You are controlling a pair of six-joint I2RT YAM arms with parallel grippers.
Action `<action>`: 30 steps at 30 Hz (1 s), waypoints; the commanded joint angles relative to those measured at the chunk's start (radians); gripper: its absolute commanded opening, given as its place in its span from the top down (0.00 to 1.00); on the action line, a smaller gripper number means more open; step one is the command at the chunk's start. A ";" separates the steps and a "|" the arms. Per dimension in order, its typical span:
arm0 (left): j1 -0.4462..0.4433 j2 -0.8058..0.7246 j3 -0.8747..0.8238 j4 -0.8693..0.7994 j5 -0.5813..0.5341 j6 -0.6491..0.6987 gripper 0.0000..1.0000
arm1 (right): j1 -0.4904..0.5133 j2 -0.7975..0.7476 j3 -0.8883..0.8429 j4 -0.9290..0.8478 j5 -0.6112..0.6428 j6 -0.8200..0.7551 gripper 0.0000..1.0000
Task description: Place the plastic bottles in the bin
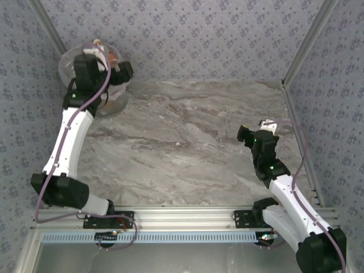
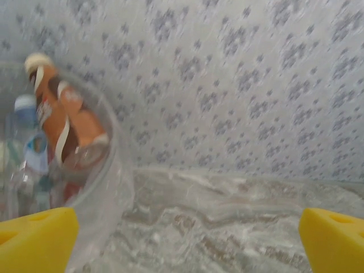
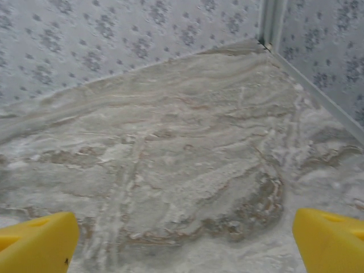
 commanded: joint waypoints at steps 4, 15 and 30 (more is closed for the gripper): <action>0.002 -0.197 -0.307 0.271 -0.105 -0.011 0.01 | -0.126 0.061 -0.037 0.050 -0.105 -0.077 0.01; 0.094 -0.419 -0.868 0.368 -0.456 0.043 0.01 | -0.216 0.343 -0.090 0.341 -0.187 -0.228 0.01; 0.184 0.042 -1.042 0.932 -0.120 0.222 0.00 | -0.265 0.588 -0.072 0.646 -0.330 -0.319 0.01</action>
